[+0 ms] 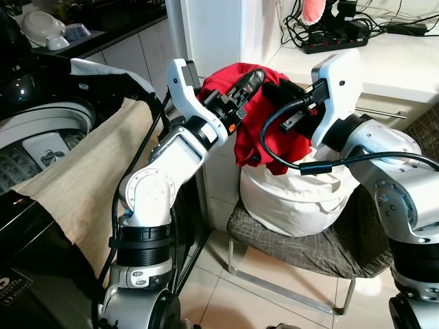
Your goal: Clothes washing
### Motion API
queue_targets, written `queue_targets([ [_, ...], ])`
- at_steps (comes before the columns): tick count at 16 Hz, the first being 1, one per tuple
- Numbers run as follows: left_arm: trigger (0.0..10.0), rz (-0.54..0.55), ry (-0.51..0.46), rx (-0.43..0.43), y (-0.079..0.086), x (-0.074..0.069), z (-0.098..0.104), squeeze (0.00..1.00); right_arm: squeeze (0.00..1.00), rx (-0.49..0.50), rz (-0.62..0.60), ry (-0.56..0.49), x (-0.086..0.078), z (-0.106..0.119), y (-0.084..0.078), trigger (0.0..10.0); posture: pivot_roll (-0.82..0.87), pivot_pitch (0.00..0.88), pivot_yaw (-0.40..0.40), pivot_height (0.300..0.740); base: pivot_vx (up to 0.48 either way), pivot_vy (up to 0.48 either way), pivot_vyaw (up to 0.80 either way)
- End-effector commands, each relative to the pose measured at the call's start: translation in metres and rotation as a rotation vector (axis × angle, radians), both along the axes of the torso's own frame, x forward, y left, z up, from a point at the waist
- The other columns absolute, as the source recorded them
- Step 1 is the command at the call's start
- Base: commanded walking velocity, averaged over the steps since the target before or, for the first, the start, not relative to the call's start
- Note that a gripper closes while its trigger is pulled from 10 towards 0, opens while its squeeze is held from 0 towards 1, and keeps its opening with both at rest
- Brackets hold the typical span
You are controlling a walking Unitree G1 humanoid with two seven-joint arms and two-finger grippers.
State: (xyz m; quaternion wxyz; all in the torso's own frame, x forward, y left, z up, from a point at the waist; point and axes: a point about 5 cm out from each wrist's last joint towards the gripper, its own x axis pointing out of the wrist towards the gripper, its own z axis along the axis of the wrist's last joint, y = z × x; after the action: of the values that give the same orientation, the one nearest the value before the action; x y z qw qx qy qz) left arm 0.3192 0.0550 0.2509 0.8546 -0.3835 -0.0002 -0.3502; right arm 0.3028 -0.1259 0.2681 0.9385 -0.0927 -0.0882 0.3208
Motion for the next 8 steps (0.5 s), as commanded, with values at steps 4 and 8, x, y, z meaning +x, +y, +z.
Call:
queue_targets([
  [4,0.0,0.048,0.024,0.045,-0.0001,0.0019,-0.0067,0.00,0.00,0.000,0.000,-0.052,0.0008,0.0101,0.0044,10.0,-0.12,0.000,0.085,0.740,0.000,0.000,0.00],
  [8,0.0,0.067,0.022,0.018,0.0021,0.0051,-0.0025,0.00,0.00,0.010,0.001,-0.047,-0.0005,0.0099,0.0036,10.0,-0.12,0.000,0.088,0.740,0.000,0.000,0.00],
])
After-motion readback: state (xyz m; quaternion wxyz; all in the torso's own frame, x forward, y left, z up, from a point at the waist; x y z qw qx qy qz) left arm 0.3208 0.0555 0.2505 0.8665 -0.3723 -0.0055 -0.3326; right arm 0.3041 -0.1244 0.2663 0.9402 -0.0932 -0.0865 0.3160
